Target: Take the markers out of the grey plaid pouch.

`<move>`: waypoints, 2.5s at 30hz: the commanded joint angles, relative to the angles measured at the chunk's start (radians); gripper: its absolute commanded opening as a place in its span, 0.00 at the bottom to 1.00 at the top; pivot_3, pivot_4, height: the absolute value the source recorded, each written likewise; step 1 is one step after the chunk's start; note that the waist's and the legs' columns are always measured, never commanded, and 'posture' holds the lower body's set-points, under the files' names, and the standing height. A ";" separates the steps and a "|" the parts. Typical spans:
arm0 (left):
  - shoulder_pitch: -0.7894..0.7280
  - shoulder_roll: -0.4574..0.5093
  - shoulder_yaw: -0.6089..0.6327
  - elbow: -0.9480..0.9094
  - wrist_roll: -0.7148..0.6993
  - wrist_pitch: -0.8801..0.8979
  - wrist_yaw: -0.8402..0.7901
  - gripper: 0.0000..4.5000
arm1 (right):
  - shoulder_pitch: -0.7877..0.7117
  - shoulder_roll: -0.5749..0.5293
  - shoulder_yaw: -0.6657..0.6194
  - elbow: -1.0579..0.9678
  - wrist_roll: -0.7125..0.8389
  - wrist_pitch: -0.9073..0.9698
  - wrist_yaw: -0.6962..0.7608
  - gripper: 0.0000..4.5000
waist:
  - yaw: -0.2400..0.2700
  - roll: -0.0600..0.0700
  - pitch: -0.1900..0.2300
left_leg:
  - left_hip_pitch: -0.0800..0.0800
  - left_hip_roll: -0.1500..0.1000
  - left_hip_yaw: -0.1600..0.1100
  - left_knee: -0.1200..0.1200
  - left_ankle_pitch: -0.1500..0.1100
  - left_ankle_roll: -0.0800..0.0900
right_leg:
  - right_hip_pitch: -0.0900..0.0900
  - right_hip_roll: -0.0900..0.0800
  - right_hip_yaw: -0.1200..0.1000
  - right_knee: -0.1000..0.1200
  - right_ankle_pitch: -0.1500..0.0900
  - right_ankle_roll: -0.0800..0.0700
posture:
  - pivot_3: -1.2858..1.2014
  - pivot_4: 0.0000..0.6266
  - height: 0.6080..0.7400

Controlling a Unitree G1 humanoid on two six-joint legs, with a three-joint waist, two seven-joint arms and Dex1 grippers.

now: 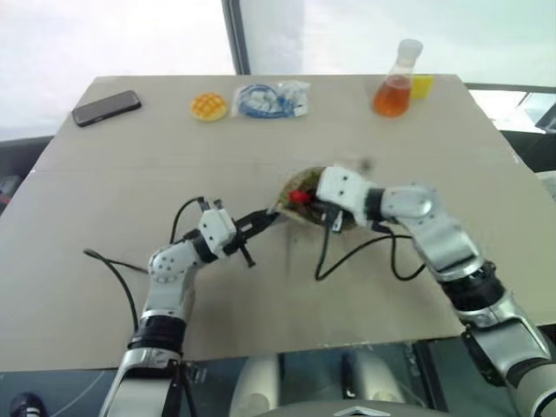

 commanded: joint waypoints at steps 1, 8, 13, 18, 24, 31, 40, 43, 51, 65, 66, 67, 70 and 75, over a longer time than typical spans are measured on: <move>-0.028 0.005 0.014 0.019 0.007 -0.034 0.013 0.00 | 0.014 -0.025 -0.071 -0.109 0.068 0.073 0.004 0.14 | -0.001 0.000 0.000 | 0.000 0.000 0.000 0.000 0.000 0.000 | 0.000 0.000 0.000 0.000 -0.001 -0.001 | 0.52 0.24 1.00; -0.035 0.013 0.011 0.034 0.003 -0.055 0.002 0.00 | 0.050 0.039 -0.263 -0.225 0.252 0.239 -0.095 0.14 | -0.001 0.000 0.000 | -0.001 0.000 0.000 0.000 0.000 0.000 | 0.000 0.000 0.000 -0.001 0.000 0.000 | 0.52 0.24 1.00; -0.018 0.032 0.018 0.038 0.011 -0.066 0.007 0.00 | -0.046 0.100 -0.627 -0.302 0.542 0.494 -0.226 0.14 | 0.001 0.000 0.000 | -0.001 0.000 0.000 0.000 0.000 0.000 | 0.000 0.000 0.000 -0.001 0.000 0.000 | 0.52 0.24 1.00; 0.010 0.040 0.022 0.018 -0.002 -0.061 0.014 0.00 | -0.025 -0.035 -0.815 -0.289 0.684 0.688 -0.274 0.14 | 0.002 0.000 0.000 | -0.001 0.000 0.000 -0.001 0.000 0.000 | 0.000 -0.001 0.000 -0.003 -0.001 -0.002 | 0.52 0.24 1.00; 0.032 0.023 0.026 -0.029 -0.058 -0.015 0.013 0.00 | 0.164 -0.148 -0.669 -0.173 0.598 0.672 -0.320 0.14 | -0.007 0.001 0.000 | -0.001 0.000 0.002 -0.002 0.000 0.000 | 0.000 -0.002 0.002 -0.004 -0.002 -0.004 | 0.52 0.24 1.00; 0.027 0.029 0.034 -0.044 -0.061 -0.001 0.016 0.00 | 0.223 -0.152 -0.436 0.084 0.437 0.458 -0.320 0.14 | -0.004 0.001 0.000 | -0.001 -0.001 0.002 -0.001 0.000 0.001 | 0.000 -0.001 0.002 -0.004 -0.002 -0.003 | 0.52 0.24 1.00; 0.010 0.057 0.063 -0.032 -0.024 -0.037 0.062 0.00 | 0.242 -0.186 -0.392 0.093 0.395 0.341 -0.296 0.72 | 0.000 0.001 0.000 | -0.002 -0.001 0.002 -0.001 0.000 0.001 | 0.000 -0.001 0.001 -0.006 0.000 0.000 | 0.52 0.24 1.00; -0.048 0.135 0.121 0.054 0.046 -0.143 0.120 0.00 | 0.298 -0.193 -0.438 -0.085 0.443 0.287 -0.267 0.72 | -0.001 0.001 0.001 | -0.002 -0.001 0.001 -0.001 0.000 0.001 | 0.000 -0.001 0.001 -0.005 -0.001 -0.001 | 0.52 0.24 1.00; -0.204 0.374 0.145 0.422 0.277 -0.471 0.268 0.00 | 0.415 -0.186 -0.387 -0.358 0.505 0.312 -0.279 0.72 | 0.000 0.001 0.001 | -0.001 0.003 0.003 -0.003 -0.001 0.000 | 0.000 0.002 0.001 -0.007 -0.002 -0.003 | 0.52 0.24 1.00; -0.204 0.335 0.093 0.428 -0.019 -0.234 -0.086 0.60 | 0.513 -0.197 -0.333 -0.367 0.490 0.229 -0.254 0.73 | 0.002 0.000 0.001 | -0.002 0.004 0.002 -0.003 0.000 0.000 | -0.001 0.002 0.000 -0.006 0.000 -0.002 | 0.52 0.24 1.00; -0.143 0.334 0.098 0.307 -0.101 -0.127 -0.126 0.60 | 0.536 -0.204 -0.341 -0.382 0.493 0.221 -0.251 0.73 | -0.001 0.000 0.001 | -0.002 0.004 0.003 -0.003 -0.001 0.000 | -0.001 0.002 0.001 -0.006 0.000 -0.002 | 0.52 0.24 1.00; -0.066 0.339 0.099 0.167 -0.176 -0.017 -0.147 0.60 | 0.561 -0.209 -0.347 -0.394 0.494 0.213 -0.248 0.73 | -0.004 0.000 0.001 | -0.002 0.004 0.003 -0.003 -0.001 0.000 | 0.000 0.002 0.001 -0.006 0.000 -0.002 | 0.52 0.24 1.00; 0.169 0.351 0.096 -0.259 -0.335 0.260 -0.080 0.60 | 0.652 -0.225 -0.351 -0.417 0.458 0.169 -0.265 0.73 | -0.012 0.000 0.001 | -0.001 0.005 0.004 -0.003 -0.002 -0.002 | 0.000 0.001 0.004 -0.006 0.000 -0.001 | 0.52 0.24 1.00; 0.401 0.321 0.096 -0.618 -0.402 0.559 0.135 0.61 | 0.859 -0.239 -0.481 -0.463 0.453 0.113 -0.264 0.79 | 0.005 0.001 0.000 | 0.001 0.008 0.005 -0.001 -0.002 -0.002 | 0.001 0.001 0.001 -0.006 -0.002 -0.005 | 0.52 0.24 1.00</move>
